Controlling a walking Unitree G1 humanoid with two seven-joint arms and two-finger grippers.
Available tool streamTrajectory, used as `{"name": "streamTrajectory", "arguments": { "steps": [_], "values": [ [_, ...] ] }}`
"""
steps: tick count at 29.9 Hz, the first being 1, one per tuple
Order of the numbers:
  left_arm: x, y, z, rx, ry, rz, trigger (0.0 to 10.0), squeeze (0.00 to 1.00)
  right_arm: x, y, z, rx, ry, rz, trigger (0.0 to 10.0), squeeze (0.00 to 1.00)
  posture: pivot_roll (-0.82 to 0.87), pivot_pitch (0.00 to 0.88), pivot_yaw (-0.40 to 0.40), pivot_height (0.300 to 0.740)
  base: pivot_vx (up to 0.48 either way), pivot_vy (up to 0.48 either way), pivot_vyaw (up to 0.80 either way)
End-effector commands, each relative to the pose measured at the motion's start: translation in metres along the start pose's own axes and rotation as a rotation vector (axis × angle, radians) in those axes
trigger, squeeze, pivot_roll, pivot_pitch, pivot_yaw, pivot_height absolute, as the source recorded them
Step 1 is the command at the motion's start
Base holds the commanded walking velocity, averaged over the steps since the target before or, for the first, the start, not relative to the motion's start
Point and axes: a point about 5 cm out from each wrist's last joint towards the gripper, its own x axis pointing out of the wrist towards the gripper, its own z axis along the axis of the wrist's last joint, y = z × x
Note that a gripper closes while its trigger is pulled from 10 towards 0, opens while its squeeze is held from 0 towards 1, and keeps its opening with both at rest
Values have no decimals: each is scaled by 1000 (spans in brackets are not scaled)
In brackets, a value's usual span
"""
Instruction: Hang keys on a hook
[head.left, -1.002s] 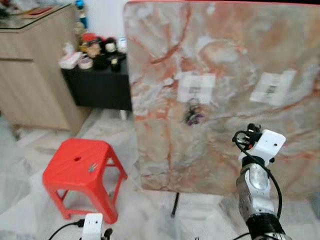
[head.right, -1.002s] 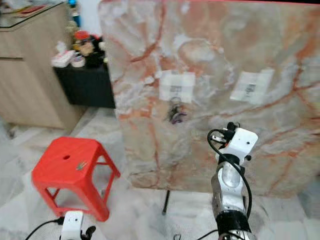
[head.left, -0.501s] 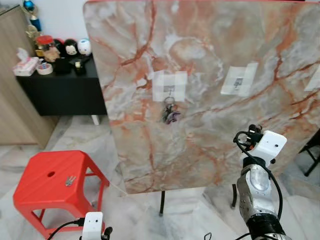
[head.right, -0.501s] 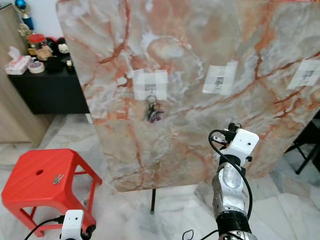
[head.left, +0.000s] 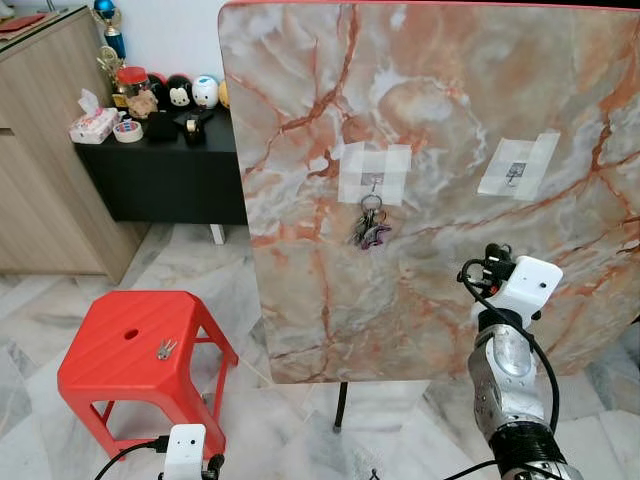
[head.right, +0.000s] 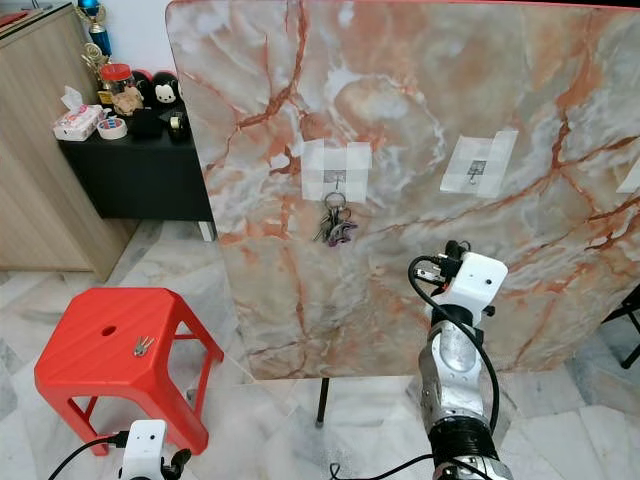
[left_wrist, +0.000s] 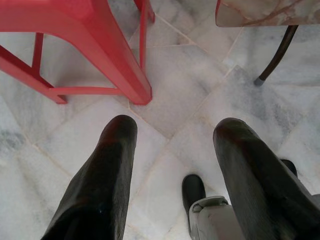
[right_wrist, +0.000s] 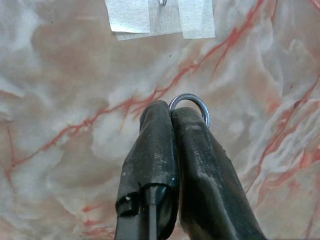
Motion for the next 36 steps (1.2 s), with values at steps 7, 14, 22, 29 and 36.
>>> {"name": "streamTrajectory", "arguments": {
  "steps": [7, 14, 22, 29, 36],
  "values": [
    [-1, 0, -3, 6, 15, 2, 10000, 0, -8, -6, 4, -88, -62, -47, 10000, 0, 18, 0, -17, 740, 220, 0, 0],
    [-1, 0, -4, 4, 16, 3, 10000, 0, -18, -19, 3, -107, -75, -93, 10000, 0, 10, 0, -20, 740, 264, 0, 0],
    [-1, 0, -4, 0, 17, 4, 10000, 0, -22, -20, 4, -134, -65, -42, 10000, 0, 8, 0, -23, 740, 264, 0, 0],
    [-1, 1, -5, -3, 21, 5, 10000, 0, -26, -32, 11, -149, -93, -109, 10000, 0, 3, 0, -22, 740, 224, 0, 0],
    [-2, 1, -5, -5, 21, 5, 10000, 0, -32, -34, 15, -145, -121, -181, 10000, 0, 11, 0, -21, 740, 0, 0, 0]
  ]
}}
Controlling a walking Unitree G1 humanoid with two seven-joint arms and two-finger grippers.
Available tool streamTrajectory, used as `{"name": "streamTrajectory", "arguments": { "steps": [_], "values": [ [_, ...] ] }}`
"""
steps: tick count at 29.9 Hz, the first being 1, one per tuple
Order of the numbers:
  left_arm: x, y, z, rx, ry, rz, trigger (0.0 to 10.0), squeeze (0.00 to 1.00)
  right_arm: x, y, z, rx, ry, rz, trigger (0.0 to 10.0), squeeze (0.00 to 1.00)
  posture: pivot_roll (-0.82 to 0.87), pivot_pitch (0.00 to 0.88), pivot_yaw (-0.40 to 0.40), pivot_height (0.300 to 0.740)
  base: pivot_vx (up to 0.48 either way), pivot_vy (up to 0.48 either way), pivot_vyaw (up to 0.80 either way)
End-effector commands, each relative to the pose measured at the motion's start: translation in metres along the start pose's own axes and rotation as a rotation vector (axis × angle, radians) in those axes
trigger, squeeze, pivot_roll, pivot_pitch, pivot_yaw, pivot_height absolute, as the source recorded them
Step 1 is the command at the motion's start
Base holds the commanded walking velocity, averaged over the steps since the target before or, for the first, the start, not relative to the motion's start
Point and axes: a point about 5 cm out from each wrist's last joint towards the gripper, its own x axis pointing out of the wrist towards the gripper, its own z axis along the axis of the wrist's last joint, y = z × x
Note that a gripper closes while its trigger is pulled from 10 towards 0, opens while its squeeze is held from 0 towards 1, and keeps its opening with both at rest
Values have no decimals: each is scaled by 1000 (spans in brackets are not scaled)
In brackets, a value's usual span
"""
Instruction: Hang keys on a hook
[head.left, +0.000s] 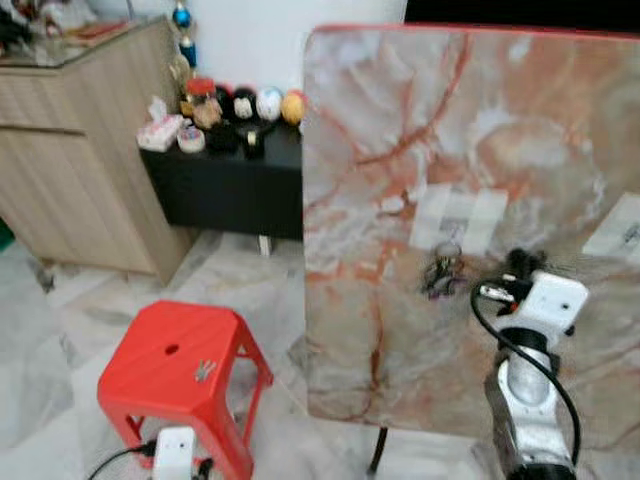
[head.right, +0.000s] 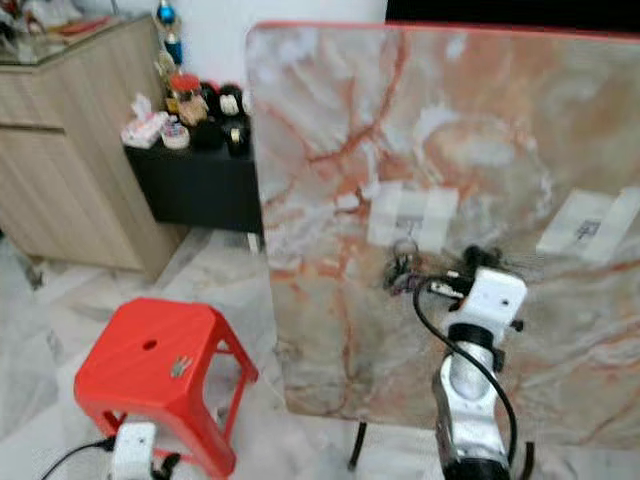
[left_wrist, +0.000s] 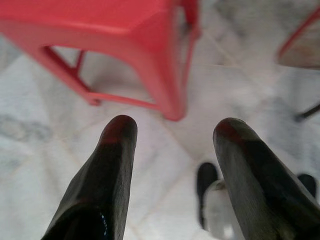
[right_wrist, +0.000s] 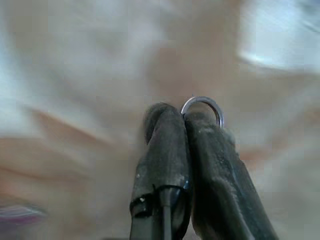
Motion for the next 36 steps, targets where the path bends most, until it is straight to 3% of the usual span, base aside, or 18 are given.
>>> {"name": "streamTrajectory", "arguments": {
  "steps": [1, 14, 26, 36],
  "values": [
    [-1, 6, -3, 15, 12, 10, 10000, 0, 1, -5, 8, -2, -28, -39, 10000, 0, 12, 0, -21, 740, 0, 0, 0],
    [-1, 5, -3, 18, 12, 8, 10000, 0, -6, -14, 17, -42, -51, -101, 10000, 0, 10, 0, -22, 740, 0, 0, 0],
    [-1, 5, -2, 18, 8, 10, 10000, 0, 18, -28, 36, -76, -106, -182, 10000, 0, 7, 0, -19, 740, 0, 0, 0],
    [-1, 6, -2, 19, 9, 11, 10000, 0, 27, -30, 38, -45, -95, -191, 10000, 0, 6, 0, -15, 740, 0, 0, 0]
  ]
}}
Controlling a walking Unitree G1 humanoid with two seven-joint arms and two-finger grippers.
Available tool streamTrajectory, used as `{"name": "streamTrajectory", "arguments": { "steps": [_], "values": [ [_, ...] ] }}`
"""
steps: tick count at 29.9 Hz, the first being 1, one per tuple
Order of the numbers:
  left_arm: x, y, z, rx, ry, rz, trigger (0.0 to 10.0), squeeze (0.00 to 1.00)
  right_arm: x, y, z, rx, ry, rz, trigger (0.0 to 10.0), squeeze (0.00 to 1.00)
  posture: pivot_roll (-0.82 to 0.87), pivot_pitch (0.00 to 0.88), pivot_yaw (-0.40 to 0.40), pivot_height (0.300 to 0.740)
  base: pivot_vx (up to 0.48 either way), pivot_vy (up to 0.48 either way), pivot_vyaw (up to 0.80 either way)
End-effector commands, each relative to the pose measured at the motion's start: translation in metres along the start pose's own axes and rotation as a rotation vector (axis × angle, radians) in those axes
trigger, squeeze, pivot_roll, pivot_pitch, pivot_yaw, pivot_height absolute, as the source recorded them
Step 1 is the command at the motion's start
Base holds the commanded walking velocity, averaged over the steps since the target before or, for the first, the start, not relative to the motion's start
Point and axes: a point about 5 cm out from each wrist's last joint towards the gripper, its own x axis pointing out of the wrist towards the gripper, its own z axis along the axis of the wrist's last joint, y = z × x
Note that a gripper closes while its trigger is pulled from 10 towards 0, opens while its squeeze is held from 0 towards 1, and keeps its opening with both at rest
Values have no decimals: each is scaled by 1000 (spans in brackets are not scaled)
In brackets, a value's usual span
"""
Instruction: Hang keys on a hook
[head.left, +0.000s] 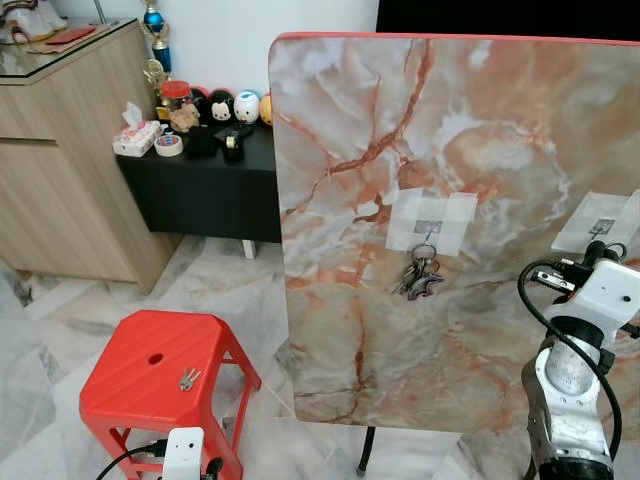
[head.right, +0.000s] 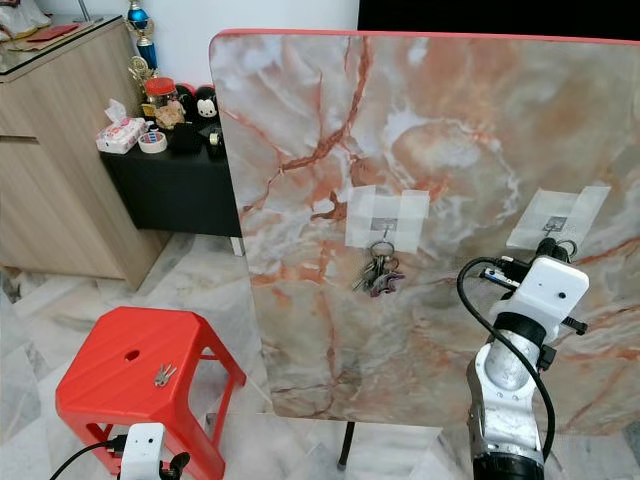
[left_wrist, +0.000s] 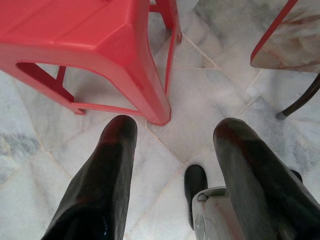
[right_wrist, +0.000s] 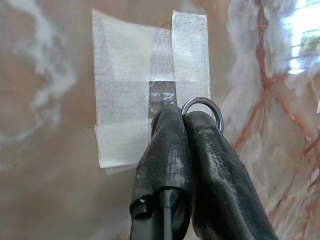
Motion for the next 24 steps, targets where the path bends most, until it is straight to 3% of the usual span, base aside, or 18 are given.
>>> {"name": "streamTrajectory", "arguments": {
  "steps": [1, 12, 24],
  "values": [
    [0, 0, -1, 12, 6, 0, 10000, 0, 5, -2, -1, 6, 16, -6, 10000, 0, 6, 0, -15, 740, 0, 0, 0],
    [0, 0, 1, 17, -2, -2, 10000, 0, 8, 11, -5, 26, 52, 53, 10000, 0, 5, 0, -13, 740, 0, 0, 0],
    [0, 1, -1, 15, 7, 3, 10000, 0, 12, 11, -6, 48, 70, 40, 10000, 0, 9, 0, -14, 740, 0, 0, 0]
  ]
}}
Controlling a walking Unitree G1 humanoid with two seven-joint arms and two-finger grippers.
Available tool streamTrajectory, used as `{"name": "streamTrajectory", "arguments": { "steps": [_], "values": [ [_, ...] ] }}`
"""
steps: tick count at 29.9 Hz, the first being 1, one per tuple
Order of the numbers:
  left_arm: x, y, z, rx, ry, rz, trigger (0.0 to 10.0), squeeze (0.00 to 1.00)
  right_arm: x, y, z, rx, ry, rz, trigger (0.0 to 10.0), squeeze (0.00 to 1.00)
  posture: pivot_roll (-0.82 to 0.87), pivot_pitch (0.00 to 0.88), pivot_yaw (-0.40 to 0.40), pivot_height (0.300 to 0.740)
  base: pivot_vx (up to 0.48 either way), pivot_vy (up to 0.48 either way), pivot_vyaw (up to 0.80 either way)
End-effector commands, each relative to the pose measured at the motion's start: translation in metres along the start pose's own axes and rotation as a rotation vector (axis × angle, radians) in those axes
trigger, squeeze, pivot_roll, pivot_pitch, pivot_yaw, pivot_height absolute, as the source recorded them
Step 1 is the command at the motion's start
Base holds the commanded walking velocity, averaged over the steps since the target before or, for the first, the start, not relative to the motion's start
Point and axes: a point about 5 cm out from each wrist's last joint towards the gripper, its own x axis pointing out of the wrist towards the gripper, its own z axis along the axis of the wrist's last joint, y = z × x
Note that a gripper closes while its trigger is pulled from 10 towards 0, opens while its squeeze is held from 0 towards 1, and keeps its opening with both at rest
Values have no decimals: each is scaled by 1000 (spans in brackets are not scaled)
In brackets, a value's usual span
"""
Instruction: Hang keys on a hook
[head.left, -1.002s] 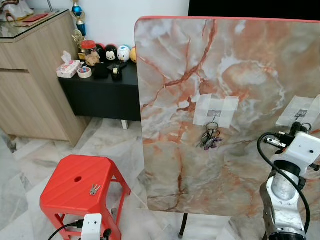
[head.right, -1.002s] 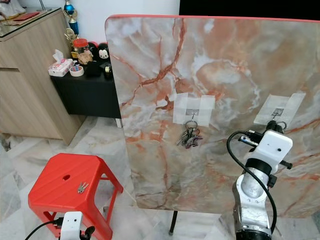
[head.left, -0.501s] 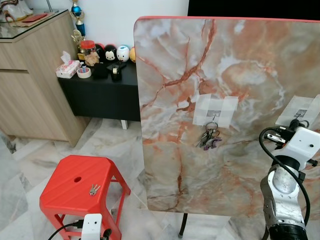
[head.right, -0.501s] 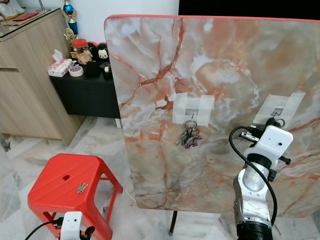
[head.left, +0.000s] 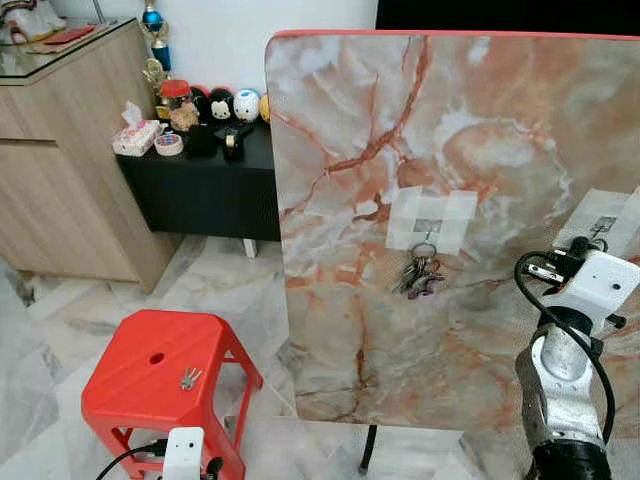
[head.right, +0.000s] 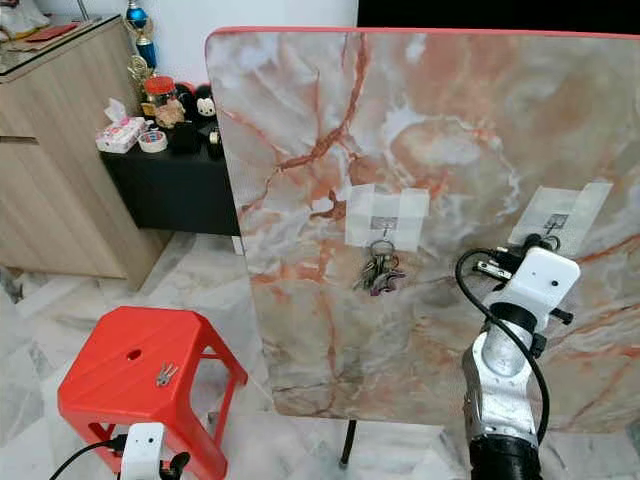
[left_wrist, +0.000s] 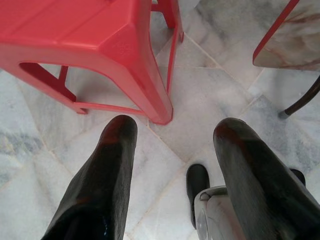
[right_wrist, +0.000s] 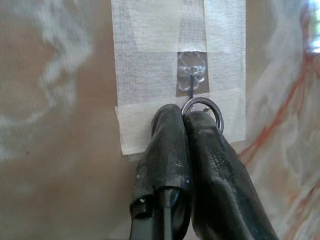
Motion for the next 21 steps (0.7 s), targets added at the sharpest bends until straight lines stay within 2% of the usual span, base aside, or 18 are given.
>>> {"name": "streamTrajectory", "arguments": {
  "steps": [1, 20, 21],
  "values": [
    [0, 1, -1, 14, 8, 3, 10000, 0, 3, -2, 1, 7, 5, -7, 10000, 0, 9, 0, -14, 740, 0, 0, 0],
    [0, 1, -1, 15, 6, 3, 10000, 0, 4, 3, -3, 15, 27, 21, 10000, 0, 11, 0, -14, 740, 0, 0, 0],
    [0, 0, -1, 15, 3, 2, 10000, 0, 3, 3, -4, 17, 33, 25, 10000, 180, 11, 0, -14, 740, 0, 0, 0]
  ]
}}
